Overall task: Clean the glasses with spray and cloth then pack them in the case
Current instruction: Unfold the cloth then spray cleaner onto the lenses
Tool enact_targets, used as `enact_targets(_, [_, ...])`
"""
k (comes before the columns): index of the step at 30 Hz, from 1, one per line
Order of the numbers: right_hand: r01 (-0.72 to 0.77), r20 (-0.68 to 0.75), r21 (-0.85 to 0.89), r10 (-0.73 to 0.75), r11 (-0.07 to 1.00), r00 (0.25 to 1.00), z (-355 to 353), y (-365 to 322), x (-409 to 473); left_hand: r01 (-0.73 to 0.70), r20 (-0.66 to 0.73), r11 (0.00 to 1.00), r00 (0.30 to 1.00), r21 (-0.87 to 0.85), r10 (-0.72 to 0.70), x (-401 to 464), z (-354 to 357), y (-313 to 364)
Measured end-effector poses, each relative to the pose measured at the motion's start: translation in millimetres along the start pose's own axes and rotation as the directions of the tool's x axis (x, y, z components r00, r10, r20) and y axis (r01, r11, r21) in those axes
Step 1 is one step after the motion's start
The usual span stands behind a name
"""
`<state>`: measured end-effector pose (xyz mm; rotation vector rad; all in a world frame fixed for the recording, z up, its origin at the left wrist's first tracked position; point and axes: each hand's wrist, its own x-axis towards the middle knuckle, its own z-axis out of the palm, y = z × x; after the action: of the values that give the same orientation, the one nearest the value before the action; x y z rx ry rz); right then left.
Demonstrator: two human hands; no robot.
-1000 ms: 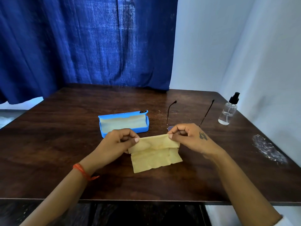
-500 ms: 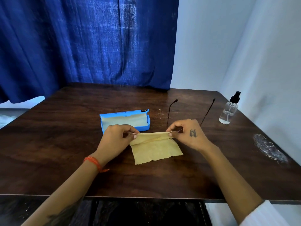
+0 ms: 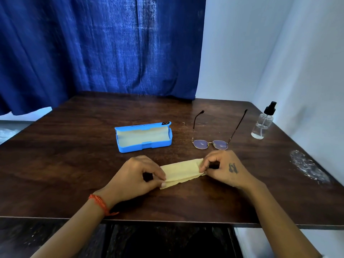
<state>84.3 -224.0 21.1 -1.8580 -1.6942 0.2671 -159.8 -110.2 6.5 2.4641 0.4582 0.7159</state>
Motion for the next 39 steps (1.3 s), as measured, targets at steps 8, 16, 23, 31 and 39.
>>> enact_targets(8, [-0.199, -0.004, -0.087, 0.200, 0.976, 0.980, 3.9, -0.4, 16.0, 0.226, -0.107, 0.968, 0.971, 0.110, -0.215, 16.5, 3.7, 5.2])
enact_targets(16, [-0.354, 0.136, 0.286, 0.328, 0.891, 0.935, -3.7, -9.0, 22.8, 0.339, 0.193, 0.941, 0.922, 0.020, -0.336, 26.5, -0.1, 10.7])
enact_targets(23, [-0.248, 0.161, 0.646, 0.188, 0.722, 0.969, -17.9, -29.8, 32.8, 0.550, 0.383, 0.685, 0.832, -0.477, -0.401, 18.3, -7.9, 26.4])
enact_targets(31, [0.016, 0.214, 0.096, -0.036, 0.995, 0.976, 8.9, -41.7, 70.0, 0.452, 0.106, 0.883, 0.891, -0.128, -0.441, 23.5, -3.6, 16.3])
enact_targets(39, [0.232, 0.010, -0.087, -0.232, 0.969, 0.973, 18.6, -45.7, 57.5, 0.341, -0.071, 0.929, 0.933, -0.146, -0.354, 38.2, 6.5, 4.6])
